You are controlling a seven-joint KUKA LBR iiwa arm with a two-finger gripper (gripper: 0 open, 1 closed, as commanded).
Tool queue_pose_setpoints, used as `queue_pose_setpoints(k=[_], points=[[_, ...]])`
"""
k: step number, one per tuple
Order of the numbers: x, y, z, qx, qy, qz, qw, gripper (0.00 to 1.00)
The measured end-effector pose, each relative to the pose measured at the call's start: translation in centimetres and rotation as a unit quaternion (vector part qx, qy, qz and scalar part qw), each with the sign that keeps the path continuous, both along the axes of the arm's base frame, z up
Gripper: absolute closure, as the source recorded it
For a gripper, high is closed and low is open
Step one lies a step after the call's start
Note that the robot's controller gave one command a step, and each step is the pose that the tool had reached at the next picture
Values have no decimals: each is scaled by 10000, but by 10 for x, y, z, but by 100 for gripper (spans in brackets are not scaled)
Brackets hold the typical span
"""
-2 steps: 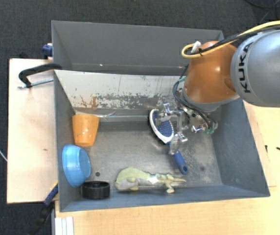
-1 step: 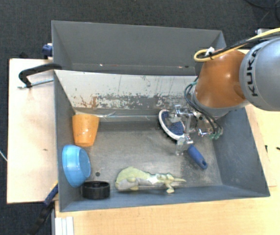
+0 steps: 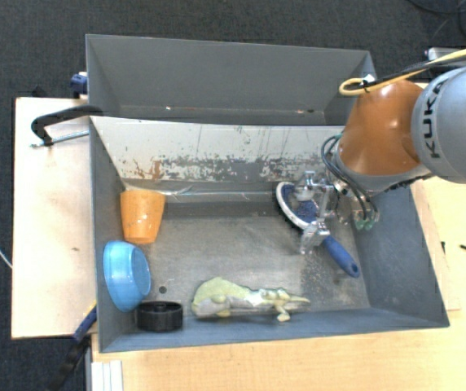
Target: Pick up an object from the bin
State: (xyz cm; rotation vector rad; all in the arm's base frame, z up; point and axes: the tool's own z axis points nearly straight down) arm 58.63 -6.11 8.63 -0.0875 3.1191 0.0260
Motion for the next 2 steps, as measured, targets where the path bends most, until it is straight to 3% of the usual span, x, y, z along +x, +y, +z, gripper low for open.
queue_pose_setpoints(k=[1, 2], points=[[6, -3, 3, -15, -135, -43, 9999, 100], [16, 15, 115, -112, 19, 1777, 9840, 100]])
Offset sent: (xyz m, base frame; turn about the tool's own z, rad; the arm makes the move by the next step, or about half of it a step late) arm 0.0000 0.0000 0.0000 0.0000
